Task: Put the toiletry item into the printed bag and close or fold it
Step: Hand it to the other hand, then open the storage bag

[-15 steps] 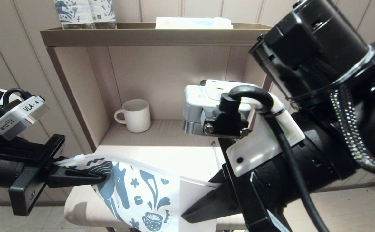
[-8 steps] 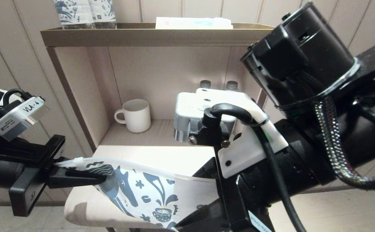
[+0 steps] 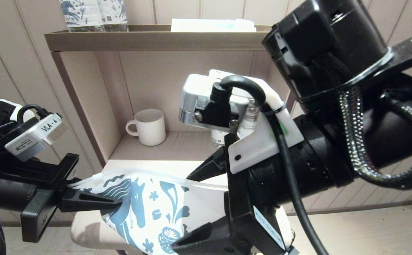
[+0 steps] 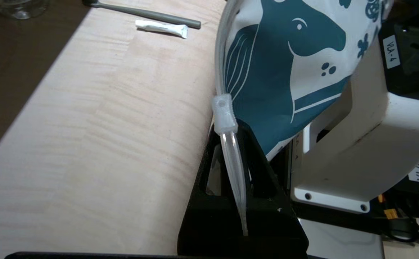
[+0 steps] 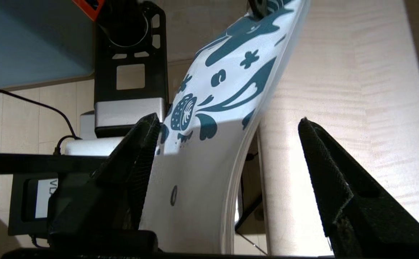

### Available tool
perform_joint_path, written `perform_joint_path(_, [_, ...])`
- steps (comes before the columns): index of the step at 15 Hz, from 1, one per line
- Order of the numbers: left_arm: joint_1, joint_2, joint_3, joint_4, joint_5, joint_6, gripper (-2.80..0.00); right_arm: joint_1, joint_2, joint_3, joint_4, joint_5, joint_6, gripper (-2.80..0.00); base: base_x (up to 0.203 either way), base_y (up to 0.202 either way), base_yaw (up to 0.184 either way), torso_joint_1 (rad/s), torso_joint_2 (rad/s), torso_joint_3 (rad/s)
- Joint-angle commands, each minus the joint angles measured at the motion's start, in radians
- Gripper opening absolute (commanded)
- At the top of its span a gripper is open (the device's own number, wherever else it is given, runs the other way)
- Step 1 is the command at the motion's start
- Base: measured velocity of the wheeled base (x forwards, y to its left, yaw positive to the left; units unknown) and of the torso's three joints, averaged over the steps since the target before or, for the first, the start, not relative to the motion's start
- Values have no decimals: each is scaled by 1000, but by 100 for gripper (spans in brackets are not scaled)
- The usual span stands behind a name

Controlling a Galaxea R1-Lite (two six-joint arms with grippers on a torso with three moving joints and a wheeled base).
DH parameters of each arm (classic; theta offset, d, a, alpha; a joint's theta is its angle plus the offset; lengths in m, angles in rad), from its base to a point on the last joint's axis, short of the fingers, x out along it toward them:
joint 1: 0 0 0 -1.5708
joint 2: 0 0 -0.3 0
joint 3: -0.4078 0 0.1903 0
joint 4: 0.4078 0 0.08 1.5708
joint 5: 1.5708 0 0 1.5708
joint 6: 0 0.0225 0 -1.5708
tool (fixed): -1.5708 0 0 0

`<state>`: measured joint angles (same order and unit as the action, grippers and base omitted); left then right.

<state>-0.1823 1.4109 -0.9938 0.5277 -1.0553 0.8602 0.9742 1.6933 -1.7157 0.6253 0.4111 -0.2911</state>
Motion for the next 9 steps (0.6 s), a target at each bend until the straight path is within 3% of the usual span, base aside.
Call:
perform_joint_path(1, [-6, 5, -2, 3, -6, 5, -280, 17, 32, -45, 3, -12, 2, 0, 0, 0, 0, 0, 0, 0])
perform_joint_path(4, [-11, 7, 1, 2, -5, 3, -280, 46, 70, -97, 9, -73, 12, 0, 0, 0, 0, 0, 0, 0])
perform_joint_path(9, [-9, 23, 3, -18, -5, 3, -280, 23, -15, -12, 56, -75, 10, 0, 0, 0, 0, 0, 0, 0])
